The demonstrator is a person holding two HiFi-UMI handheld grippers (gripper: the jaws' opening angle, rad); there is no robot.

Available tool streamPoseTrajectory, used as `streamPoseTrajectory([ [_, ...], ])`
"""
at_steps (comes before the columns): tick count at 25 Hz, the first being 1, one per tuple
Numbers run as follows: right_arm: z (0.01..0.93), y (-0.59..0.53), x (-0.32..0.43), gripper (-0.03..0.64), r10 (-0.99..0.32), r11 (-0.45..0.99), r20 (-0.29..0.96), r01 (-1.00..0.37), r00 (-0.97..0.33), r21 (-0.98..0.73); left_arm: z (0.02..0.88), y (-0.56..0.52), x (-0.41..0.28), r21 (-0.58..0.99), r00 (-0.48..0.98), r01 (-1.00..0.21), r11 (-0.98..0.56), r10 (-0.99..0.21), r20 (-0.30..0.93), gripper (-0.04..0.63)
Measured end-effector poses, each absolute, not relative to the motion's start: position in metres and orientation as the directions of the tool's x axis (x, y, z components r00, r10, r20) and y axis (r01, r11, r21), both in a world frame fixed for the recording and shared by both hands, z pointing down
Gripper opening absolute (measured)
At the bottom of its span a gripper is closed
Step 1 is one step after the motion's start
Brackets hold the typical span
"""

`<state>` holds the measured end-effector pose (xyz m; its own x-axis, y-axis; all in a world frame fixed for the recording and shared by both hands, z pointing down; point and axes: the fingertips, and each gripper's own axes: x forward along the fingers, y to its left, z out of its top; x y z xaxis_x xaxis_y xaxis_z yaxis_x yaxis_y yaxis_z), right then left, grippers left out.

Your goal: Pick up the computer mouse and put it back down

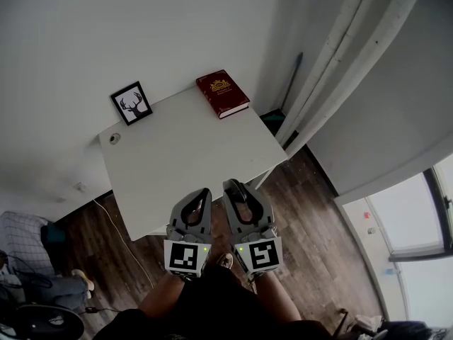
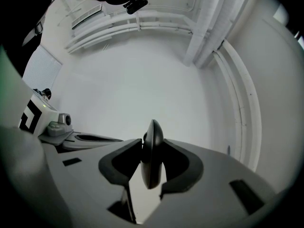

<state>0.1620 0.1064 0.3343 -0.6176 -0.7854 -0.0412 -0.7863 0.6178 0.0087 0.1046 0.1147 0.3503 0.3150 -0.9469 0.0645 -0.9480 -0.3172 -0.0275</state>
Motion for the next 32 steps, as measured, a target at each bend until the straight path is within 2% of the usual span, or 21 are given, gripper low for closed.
streamPoseTrajectory([
  [4, 0.34, 0.108, 0.173, 0.14, -0.794, 0.607, 0.011, -0.794, -0.607, 0.02, 0.355, 0.116, 0.111, -0.018, 0.325, -0.945, -0.327, -0.943, 0.074, 0.0],
  [10, 0.334, 0.109, 0.176, 0.14, -0.784, 0.617, -0.055, -0.786, -0.618, 0.027, 0.36, 0.118, 0.113, -0.024, 0.322, -0.945, -0.325, -0.942, 0.091, 0.0],
  [20, 0.352, 0.107, 0.18, 0.14, -0.777, 0.629, 0.012, -0.777, -0.629, 0.02, 0.374, 0.12, 0.118, -0.002, 0.317, -0.948, -0.32, -0.94, 0.123, 0.0],
  [23, 0.354, 0.095, 0.178, 0.14, -0.781, 0.625, 0.005, -0.78, -0.625, 0.024, 0.38, 0.108, 0.117, 0.0, 0.323, -0.945, -0.326, -0.937, 0.131, 0.0],
  [27, 0.366, 0.078, 0.175, 0.14, -0.78, 0.624, 0.075, -0.781, -0.621, 0.019, 0.393, 0.089, 0.112, 0.025, 0.319, -0.947, -0.319, -0.934, 0.161, 0.0],
  [32, 0.37, 0.046, 0.159, 0.14, -0.771, 0.635, 0.051, -0.772, -0.635, -0.002, 0.404, 0.059, 0.096, 0.038, 0.299, -0.954, -0.297, -0.937, 0.18, 0.0],
])
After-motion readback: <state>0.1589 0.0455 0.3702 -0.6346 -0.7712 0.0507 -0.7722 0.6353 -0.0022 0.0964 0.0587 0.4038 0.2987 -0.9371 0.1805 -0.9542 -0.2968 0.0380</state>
